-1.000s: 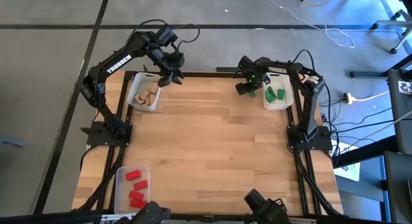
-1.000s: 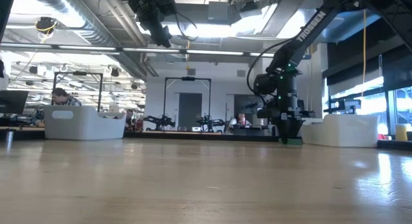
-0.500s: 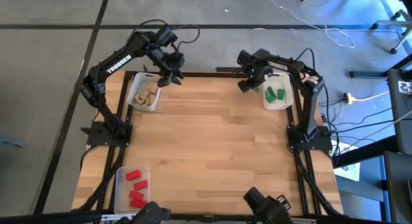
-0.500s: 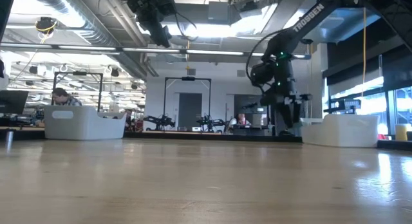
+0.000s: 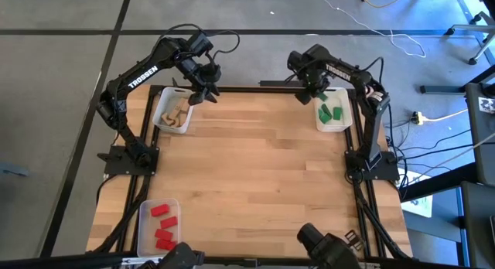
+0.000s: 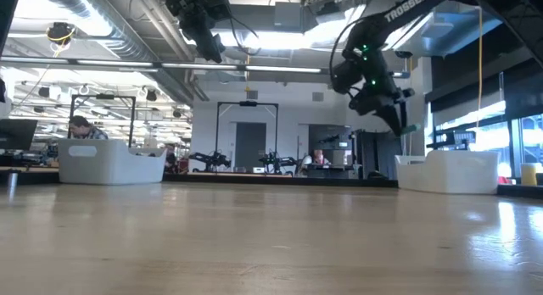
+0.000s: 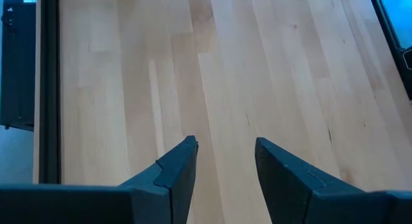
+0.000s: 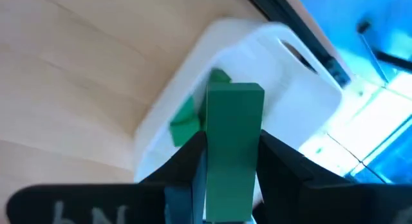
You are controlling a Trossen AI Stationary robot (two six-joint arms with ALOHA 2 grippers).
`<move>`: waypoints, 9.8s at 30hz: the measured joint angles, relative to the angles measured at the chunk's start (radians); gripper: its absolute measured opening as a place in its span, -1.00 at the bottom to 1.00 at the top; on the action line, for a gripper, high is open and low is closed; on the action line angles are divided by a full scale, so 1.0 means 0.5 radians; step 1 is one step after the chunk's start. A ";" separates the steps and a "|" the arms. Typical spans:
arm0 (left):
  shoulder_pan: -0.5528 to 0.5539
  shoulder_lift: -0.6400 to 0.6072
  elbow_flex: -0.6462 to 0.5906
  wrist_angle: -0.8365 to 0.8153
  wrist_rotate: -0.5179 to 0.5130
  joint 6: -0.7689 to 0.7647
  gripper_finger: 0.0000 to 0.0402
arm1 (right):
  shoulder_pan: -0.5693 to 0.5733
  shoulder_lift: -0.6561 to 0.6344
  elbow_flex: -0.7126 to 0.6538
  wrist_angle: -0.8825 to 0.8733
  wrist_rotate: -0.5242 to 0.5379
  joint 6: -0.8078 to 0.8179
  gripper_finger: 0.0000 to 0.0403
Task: Sort & place blocks by color
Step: Put the green block into the white bin, then return to Home Position
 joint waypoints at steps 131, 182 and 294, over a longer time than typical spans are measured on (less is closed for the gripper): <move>-0.268 -3.291 -1.705 0.963 -1.222 -1.147 -0.26 | 0.984 -3.677 -3.038 3.128 -0.548 -0.007 -0.31; -0.424 -3.294 -3.537 2.745 -0.865 -1.143 -0.25 | 0.979 -3.698 -3.449 3.405 -0.569 -0.512 -0.32; -0.424 -3.292 -3.537 2.709 -0.697 -1.206 -0.25 | 0.979 -3.692 -3.449 3.140 -0.655 0.055 -0.32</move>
